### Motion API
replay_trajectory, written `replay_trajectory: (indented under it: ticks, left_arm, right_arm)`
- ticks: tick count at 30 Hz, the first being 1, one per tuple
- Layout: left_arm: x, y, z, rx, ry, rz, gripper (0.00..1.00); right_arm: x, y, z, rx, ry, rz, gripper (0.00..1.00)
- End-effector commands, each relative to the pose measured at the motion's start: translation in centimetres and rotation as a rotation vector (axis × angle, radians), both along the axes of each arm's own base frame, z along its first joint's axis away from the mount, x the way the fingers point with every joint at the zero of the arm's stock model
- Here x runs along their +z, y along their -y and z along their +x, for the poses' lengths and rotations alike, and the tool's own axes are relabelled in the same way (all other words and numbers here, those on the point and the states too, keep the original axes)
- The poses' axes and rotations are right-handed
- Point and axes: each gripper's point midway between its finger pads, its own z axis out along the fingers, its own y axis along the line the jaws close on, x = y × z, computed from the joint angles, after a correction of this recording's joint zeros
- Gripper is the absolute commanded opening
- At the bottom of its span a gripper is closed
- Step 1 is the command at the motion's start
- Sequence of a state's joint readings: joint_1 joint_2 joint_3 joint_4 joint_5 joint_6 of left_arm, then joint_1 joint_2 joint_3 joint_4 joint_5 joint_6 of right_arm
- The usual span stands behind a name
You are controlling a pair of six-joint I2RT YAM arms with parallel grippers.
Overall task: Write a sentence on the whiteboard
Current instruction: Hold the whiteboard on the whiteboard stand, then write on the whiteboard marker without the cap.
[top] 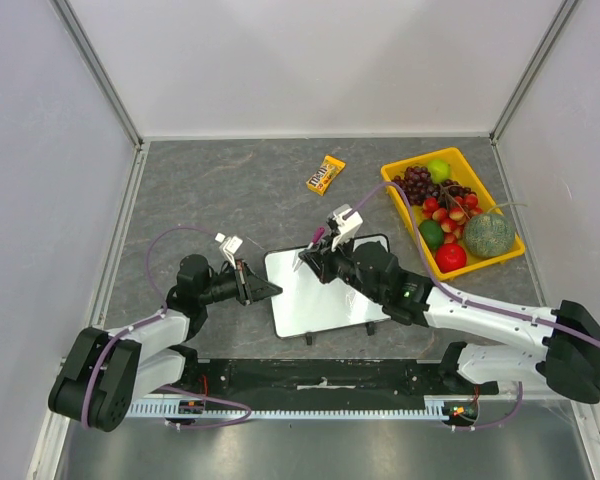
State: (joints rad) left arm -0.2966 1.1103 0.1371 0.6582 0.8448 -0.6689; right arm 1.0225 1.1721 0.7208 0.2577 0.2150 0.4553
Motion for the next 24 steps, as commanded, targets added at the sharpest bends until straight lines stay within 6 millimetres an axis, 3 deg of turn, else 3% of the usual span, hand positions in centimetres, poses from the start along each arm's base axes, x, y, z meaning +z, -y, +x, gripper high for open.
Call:
replay_trajectory:
  ticks: [1,24]
  left_arm:
    - [-2.8,-1.0,0.0,0.058,-0.070,0.081,0.02]
    - [-3.0,-1.0,0.2,0.061,-0.079,0.087,0.02]
  right_arm:
    - [3.4,0.0,1.4,-0.101,0.099,0.055,0.00]
    - [3.6,-0.6,2.4,-0.174,0.106,0.082,0.00]
